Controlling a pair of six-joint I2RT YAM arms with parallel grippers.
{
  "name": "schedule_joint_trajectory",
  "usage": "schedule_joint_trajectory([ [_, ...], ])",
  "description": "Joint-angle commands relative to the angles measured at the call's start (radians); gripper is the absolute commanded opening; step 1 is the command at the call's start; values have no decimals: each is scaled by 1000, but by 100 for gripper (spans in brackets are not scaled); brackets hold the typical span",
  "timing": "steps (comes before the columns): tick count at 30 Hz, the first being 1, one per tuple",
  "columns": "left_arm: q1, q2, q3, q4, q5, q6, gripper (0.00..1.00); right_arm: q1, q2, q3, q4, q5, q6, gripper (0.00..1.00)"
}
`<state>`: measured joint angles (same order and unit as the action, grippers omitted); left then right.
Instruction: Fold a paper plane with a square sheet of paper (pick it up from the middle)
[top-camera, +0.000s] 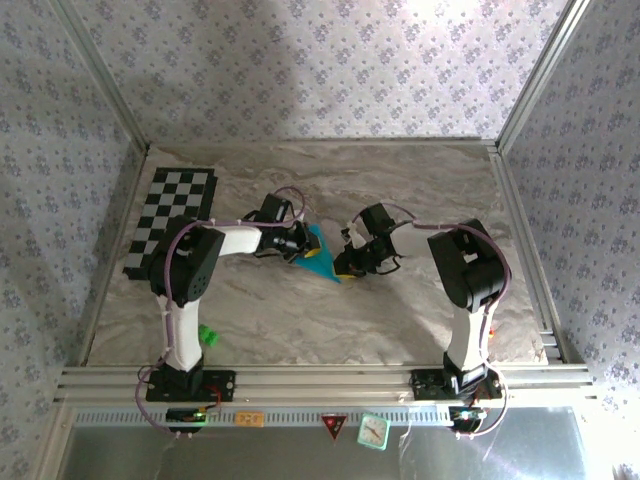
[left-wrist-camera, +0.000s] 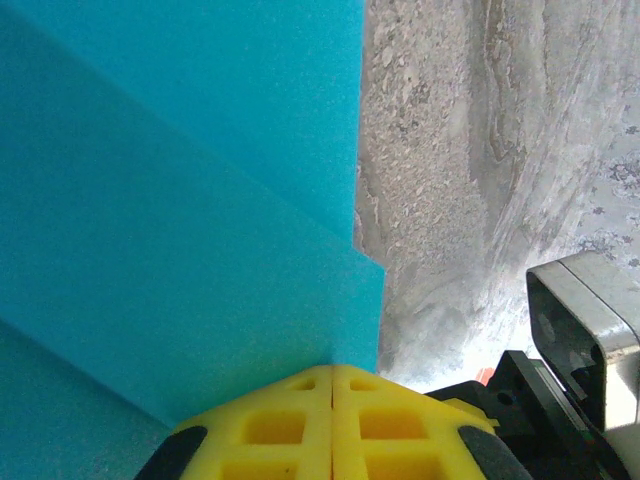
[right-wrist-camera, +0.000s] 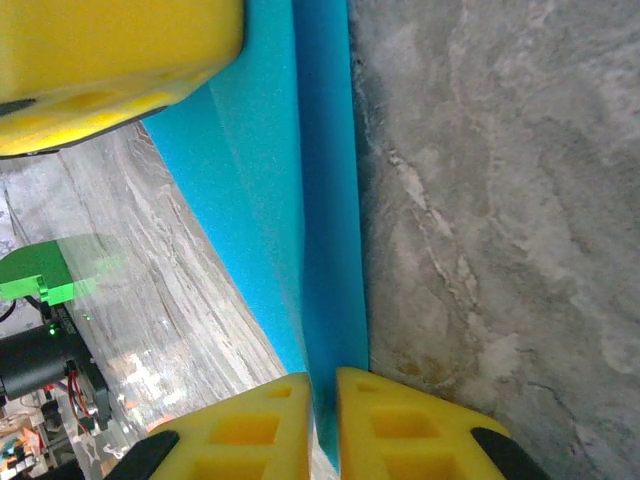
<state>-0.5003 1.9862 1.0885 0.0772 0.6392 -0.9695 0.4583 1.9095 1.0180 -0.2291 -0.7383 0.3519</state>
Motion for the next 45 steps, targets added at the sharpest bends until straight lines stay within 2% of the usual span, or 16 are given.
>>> schedule_joint_trajectory([
  [1, -3, 20, 28, -24, 3, 18, 8, -11, -18, -1, -57, 4, 12, 17],
  [11, -3, 40, 40, -35, 4, 23, 8, -20, -32, -9, -74, 10, 12, 18],
  [30, -4, 72, 58, -87, -6, 32, 9, -21, -12, -4, -97, 38, 9, 15],
  [40, -10, 100, 85, -237, -69, 76, 9, -30, -164, -19, -34, 112, 51, 29],
  [45, -17, 114, 106, -276, -90, 87, 9, 6, -149, 23, -56, 141, 25, 28],
])
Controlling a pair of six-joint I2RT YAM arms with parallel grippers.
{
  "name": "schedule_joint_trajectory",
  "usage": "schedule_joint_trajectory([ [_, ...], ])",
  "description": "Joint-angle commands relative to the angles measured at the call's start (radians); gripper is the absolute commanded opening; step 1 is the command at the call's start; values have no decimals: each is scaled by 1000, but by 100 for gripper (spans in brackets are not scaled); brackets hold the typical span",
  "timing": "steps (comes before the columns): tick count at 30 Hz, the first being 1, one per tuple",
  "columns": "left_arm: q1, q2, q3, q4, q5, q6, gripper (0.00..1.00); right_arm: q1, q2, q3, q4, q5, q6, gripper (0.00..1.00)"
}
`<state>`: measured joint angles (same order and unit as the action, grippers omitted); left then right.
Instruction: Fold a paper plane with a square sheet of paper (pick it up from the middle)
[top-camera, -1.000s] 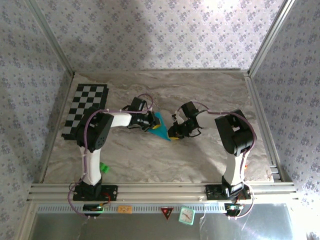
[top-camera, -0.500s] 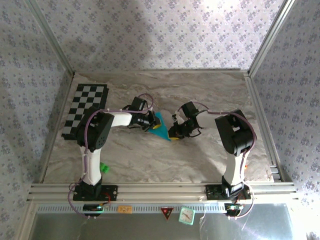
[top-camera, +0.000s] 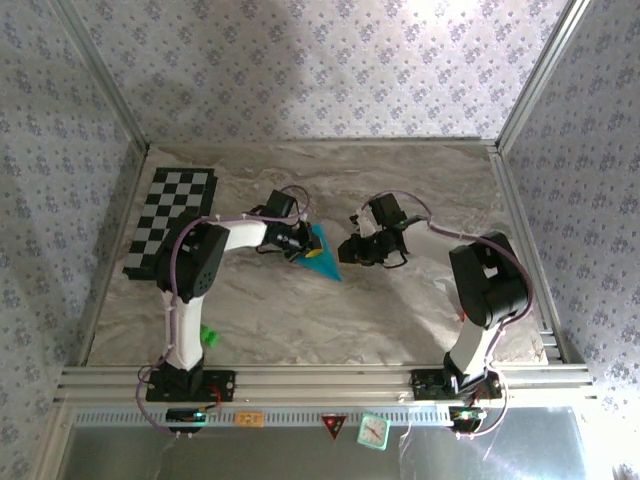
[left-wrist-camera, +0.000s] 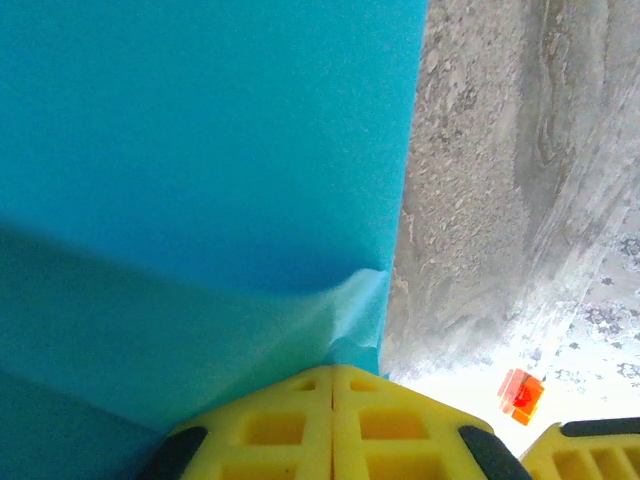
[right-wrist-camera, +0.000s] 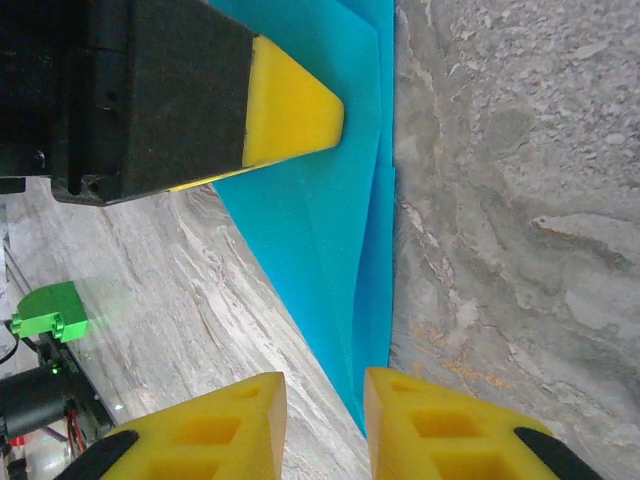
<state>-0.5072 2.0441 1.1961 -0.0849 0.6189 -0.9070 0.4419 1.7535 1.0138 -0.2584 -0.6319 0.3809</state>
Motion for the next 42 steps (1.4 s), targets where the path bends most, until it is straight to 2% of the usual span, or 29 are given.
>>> schedule_joint_trajectory([
  [1, -10, 57, 2, -118, -73, 26, 9, 37, 16, 40, -31, 39, -8, 27],
  [8, -15, 64, 8, -120, -73, 30, 9, 96, 90, 114, -24, 72, 6, 17],
  [14, -15, 66, 6, -117, -70, 31, 9, 105, 145, 153, -20, 74, 10, 13],
  [26, -17, 77, 0, -124, -77, 19, 8, 109, 209, 170, -45, 75, -3, 13],
  [42, -15, 90, 9, -204, -161, 7, 8, 108, 227, 169, -118, 115, -48, 13],
])
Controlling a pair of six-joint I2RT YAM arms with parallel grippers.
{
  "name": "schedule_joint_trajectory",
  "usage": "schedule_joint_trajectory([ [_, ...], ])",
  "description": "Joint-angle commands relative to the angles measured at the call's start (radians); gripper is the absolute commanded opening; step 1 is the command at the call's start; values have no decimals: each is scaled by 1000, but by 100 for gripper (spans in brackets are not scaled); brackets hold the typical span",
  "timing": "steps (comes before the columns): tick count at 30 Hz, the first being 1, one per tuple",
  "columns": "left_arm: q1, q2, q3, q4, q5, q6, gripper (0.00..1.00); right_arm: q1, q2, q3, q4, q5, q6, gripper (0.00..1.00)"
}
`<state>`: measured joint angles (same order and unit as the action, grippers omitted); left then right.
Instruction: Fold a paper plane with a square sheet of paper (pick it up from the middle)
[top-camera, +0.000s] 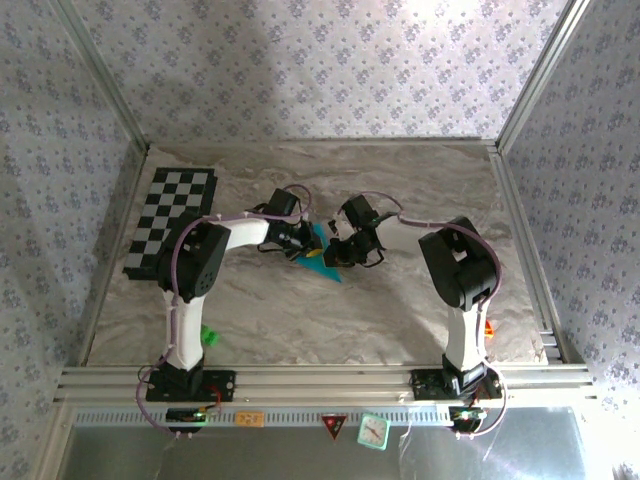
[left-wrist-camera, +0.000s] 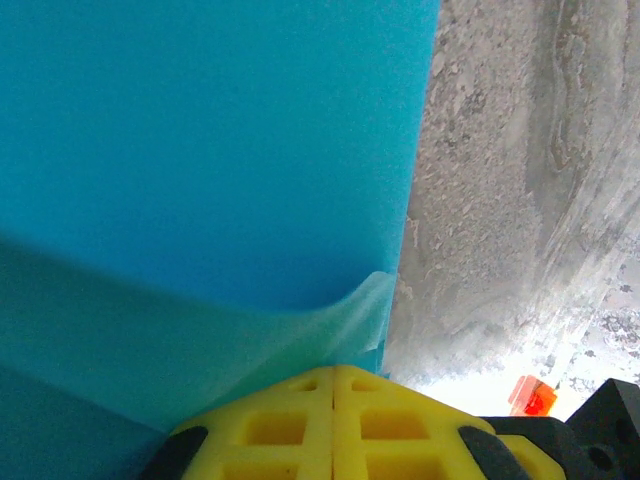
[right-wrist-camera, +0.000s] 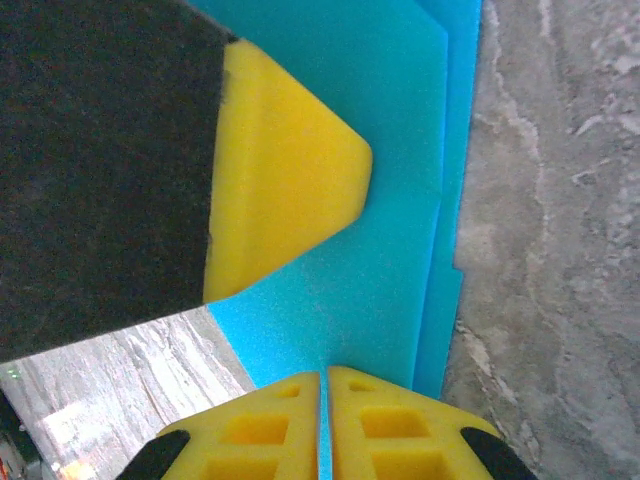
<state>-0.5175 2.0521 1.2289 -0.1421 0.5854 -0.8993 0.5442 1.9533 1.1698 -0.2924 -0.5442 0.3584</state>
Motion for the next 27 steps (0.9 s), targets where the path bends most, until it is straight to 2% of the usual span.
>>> schedule_joint_trajectory([
  [1, -5, 82, -22, -152, -131, -1, 8, 6, 23, 13, -83, 26, -27, 13],
  [9, -5, 89, -17, -169, -145, 6, 8, 20, -54, 14, -61, -2, -44, 13],
  [27, -5, 98, -14, -183, -151, 13, 8, 19, 6, 13, -109, 55, -38, 12],
])
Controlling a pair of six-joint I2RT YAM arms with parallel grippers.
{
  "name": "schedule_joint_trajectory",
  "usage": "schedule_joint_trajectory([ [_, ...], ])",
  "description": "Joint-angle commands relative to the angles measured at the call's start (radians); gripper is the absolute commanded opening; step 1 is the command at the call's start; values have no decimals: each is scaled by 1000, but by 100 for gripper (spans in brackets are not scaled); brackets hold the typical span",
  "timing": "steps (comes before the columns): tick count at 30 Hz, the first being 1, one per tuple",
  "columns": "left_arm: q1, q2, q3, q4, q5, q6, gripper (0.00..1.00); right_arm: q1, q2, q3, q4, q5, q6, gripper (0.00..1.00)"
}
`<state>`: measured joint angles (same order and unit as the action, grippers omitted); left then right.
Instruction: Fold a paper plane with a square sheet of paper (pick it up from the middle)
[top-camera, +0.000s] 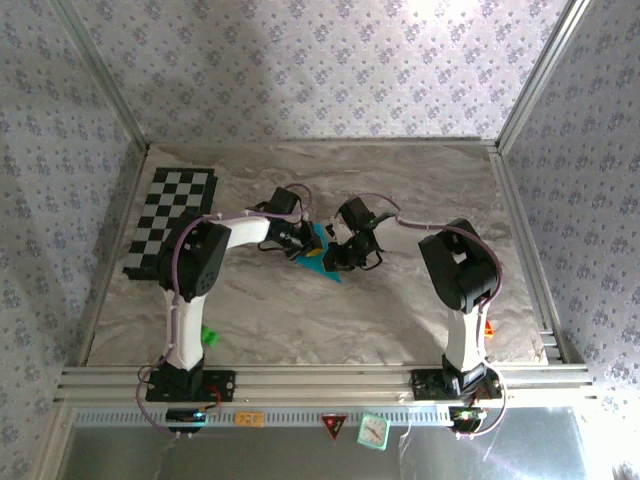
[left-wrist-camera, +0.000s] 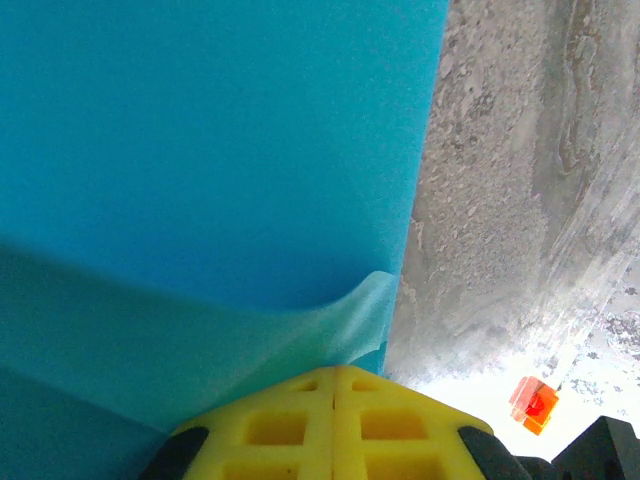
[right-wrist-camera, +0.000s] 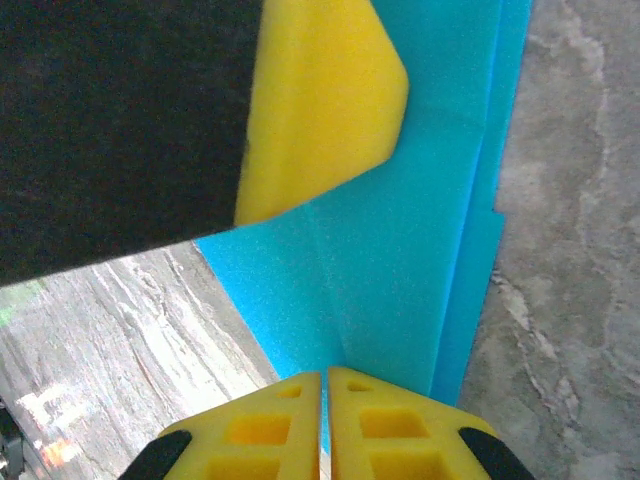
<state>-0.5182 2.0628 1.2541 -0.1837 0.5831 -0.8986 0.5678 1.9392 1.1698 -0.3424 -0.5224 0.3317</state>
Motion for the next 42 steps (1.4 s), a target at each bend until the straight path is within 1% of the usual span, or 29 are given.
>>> schedule_joint_trajectory([
  [1, -5, 88, -38, -142, -150, 13, 8, -6, 22, 14, -62, 34, -11, 12],
  [10, -4, 91, -38, -153, -160, 18, 8, -7, 44, -3, -99, 41, -21, 12],
  [14, -4, 90, -38, -158, -166, 19, 8, -18, 39, -43, -110, 36, -19, 12],
  [21, -3, 93, -44, -161, -174, 20, 8, -48, -71, -180, -85, -14, -16, 12],
  [23, 0, 91, -47, -161, -173, 20, 8, -52, -103, -220, -76, -38, -14, 12],
  [29, 3, 91, -54, -156, -173, 23, 7, -90, -209, -318, -28, -55, 8, 15],
  [33, 3, 88, -59, -142, -171, 21, 7, -97, -278, -315, 36, -44, 34, 15],
  [36, 2, 88, -53, -133, -162, 21, 7, -84, -295, -293, 89, -17, 54, 17],
  [38, 3, 88, -51, -128, -158, 17, 7, -69, -271, -260, 114, -3, 66, 17],
  [42, 3, 85, -37, -135, -152, 27, 7, -44, -174, -175, 137, 31, 89, 14],
])
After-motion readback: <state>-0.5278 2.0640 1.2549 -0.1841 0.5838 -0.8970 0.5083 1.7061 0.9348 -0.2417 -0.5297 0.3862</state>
